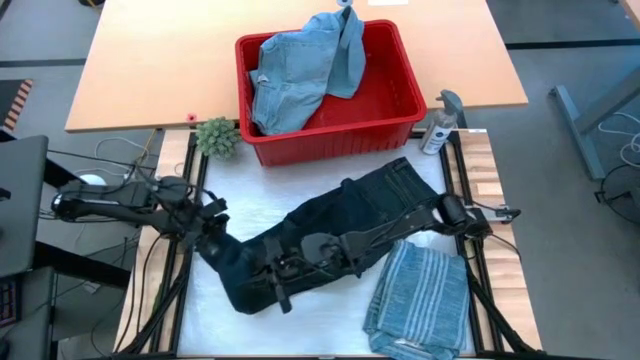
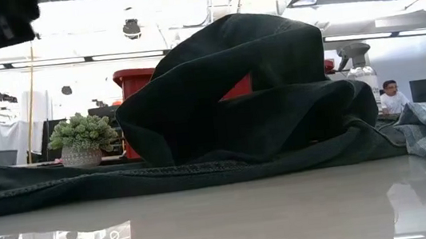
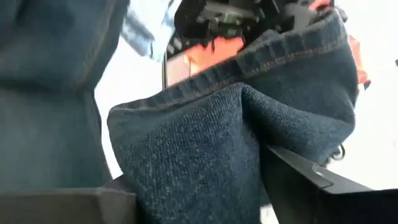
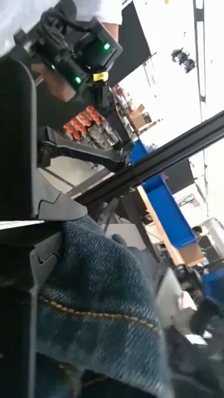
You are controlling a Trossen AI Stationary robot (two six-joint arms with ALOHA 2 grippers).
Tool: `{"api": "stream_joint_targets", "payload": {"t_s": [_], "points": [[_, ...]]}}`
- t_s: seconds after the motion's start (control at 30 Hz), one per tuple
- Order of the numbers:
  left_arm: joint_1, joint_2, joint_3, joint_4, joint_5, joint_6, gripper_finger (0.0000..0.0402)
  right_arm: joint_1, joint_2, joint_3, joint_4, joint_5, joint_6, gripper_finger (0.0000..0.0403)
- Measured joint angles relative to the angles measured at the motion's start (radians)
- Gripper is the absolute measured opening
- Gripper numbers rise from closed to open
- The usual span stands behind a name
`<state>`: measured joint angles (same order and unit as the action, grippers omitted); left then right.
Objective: Fold Laundry from Bin
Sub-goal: Fold the blue denim pants
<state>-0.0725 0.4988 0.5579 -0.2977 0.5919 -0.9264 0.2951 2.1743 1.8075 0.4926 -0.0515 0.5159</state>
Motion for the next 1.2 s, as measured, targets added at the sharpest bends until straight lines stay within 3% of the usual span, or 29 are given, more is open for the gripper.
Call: {"api": "stream_joint_targets", "payload": {"t_s": [0.53,0.77,0.9,0.97,1.07,1.2], "points": [[-0.001,-0.169,0.000,-0.720,-0.013,0.150,0.0209,0.015,0.252,0.263,-0.080,-0.029,0.140,0.0023],[-0.001,-0.188,0.008,-0.759,0.010,0.160,0.0209,0.030,0.285,0.297,-0.087,-0.049,0.172,0.0022],[-0.001,-0.187,0.073,-0.774,0.017,0.151,0.0209,0.032,0.285,0.298,-0.115,-0.040,0.169,0.0022],[-0.001,-0.187,0.133,-0.774,-0.037,0.151,0.0209,0.033,0.286,0.298,-0.115,-0.049,0.169,0.0022],[-0.001,-0.188,0.225,-0.825,-0.221,0.149,0.0209,0.038,0.286,0.298,-0.123,-0.053,0.168,0.0022],[-0.001,-0.187,0.252,-0.849,-0.394,0.141,0.0209,0.048,0.286,0.316,-0.140,-0.053,0.158,0.0022]]}}
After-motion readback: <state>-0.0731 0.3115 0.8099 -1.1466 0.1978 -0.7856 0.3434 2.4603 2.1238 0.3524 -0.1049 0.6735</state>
